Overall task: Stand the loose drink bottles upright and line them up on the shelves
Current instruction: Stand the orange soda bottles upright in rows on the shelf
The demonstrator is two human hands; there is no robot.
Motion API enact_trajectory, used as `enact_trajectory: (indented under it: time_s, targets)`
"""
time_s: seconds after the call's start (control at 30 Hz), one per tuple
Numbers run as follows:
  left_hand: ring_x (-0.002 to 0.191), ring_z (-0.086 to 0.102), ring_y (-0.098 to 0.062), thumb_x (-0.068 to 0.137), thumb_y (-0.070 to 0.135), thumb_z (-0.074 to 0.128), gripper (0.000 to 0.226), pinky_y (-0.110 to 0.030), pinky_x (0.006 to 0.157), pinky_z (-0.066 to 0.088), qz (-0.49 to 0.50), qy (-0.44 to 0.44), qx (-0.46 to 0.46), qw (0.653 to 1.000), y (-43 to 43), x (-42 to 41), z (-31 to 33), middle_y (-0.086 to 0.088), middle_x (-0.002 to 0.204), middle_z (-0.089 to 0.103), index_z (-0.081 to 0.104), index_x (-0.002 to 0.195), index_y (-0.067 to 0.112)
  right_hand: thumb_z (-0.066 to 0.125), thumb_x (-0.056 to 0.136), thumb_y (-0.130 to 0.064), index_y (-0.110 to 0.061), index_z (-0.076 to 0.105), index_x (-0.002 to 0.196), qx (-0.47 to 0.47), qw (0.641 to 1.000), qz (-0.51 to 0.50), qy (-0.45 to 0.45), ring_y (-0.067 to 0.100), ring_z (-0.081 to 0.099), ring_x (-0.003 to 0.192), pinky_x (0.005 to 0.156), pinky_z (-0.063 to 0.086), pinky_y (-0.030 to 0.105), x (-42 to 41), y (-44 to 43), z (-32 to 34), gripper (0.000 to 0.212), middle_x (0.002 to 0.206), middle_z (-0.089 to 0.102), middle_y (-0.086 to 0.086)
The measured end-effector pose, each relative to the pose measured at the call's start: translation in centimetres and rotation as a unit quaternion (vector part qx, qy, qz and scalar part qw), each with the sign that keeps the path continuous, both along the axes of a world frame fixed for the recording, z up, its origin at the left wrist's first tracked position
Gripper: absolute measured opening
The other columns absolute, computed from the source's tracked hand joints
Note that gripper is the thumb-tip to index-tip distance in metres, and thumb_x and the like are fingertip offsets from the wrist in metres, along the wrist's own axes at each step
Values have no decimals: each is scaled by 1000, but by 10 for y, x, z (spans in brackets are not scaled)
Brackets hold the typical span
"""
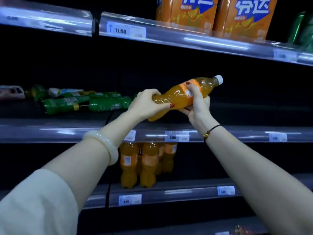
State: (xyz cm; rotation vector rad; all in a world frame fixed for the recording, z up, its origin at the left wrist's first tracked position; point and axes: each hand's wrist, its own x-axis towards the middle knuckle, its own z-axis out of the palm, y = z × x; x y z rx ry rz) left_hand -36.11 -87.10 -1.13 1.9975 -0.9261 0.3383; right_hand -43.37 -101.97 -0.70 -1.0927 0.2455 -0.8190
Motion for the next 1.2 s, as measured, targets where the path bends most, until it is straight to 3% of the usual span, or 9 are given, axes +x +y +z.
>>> enact_trajectory:
  time_s: [0.1, 0.27, 0.43, 0.6, 0.73, 0.83, 0.9, 1.03, 1.2]
  targets:
    - [82, 64, -16, 59, 65, 72, 54, -41, 70, 58, 9, 33, -12, 999, 11, -32, -16, 2, 92, 64, 62, 93, 24, 75, 77, -29, -22, 34, 125, -29, 999, 17, 33, 24, 65, 97, 74, 59, 45, -27, 6, -8, 64, 112, 60, 8]
    - [86, 61, -12, 59, 51, 77, 38, -32, 73, 52, -14, 126, 44, 991, 20, -60, -92, 5, 89, 64, 62, 85, 27, 81, 70, -24, -25, 38, 120, -136, 985, 12, 102, 20, 61, 101, 87, 54, 47, -63, 24, -67, 66, 109, 57, -1]
    - [93, 66, -14, 44, 43, 84, 76, -36, 87, 55, -51, 239, 64, 968, 20, -70, -174, 1, 105, 70, 61, 113, 21, 86, 64, -12, -22, 38, 127, -313, 941, 58, 113, 10, 59, 102, 85, 53, 32, -82, 41, -139, 80, 114, 57, -5]
    - [103, 60, -15, 67, 15, 83, 63, -27, 87, 47, -63, 285, 70, 954, 9, -64, -249, 0, 115, 63, 55, 124, 14, 85, 66, -25, -39, 32, 130, -390, 909, 35, 146, 5, 56, 106, 84, 50, 23, -83, 39, -219, 84, 119, 53, -12]
    - [131, 45, -21, 85, 20, 65, 62, -20, 100, 35, -57, 250, 237, 937, 14, -35, -305, -4, 144, 44, 40, 142, 16, 86, 66, -26, -41, 29, 127, -360, 923, -16, 139, 0, 53, 106, 82, 45, 17, -67, 18, -259, 85, 118, 50, -16]
    - [146, 12, -32, 95, 21, 48, 65, -40, 117, 20, -66, 188, 390, 899, 19, -18, -335, -8, 160, 2, 16, 150, 28, 85, 67, -26, -38, 28, 130, -338, 931, -53, 126, 0, 54, 107, 84, 46, 22, -50, 3, -271, 85, 118, 50, -14]
    - [147, -5, -29, 97, 18, 41, 64, -46, 120, 7, -72, 90, 450, 885, 21, -18, -349, -1, 160, -3, 9, 151, 27, 84, 69, -27, -34, 28, 135, -333, 934, -57, 117, 4, 54, 108, 84, 46, 21, -37, -4, -272, 86, 123, 51, -8]
    - [146, -16, -18, 95, 12, 36, 66, -42, 116, -11, -19, -62, 442, 895, 31, -23, -360, 10, 158, -8, 3, 152, 22, 81, 72, -31, -32, 26, 140, -352, 927, -62, 113, 5, 50, 112, 83, 45, 17, -20, -8, -271, 88, 127, 46, -12]
    - [146, -16, -19, 97, 17, 37, 65, -37, 119, 2, -41, 0, 461, 887, 29, -14, -351, 4, 159, -12, 0, 152, 20, 80, 74, -31, -31, 23, 141, -366, 921, -51, 126, 2, 49, 108, 79, 43, 12, -8, -10, -265, 88, 126, 44, -13]
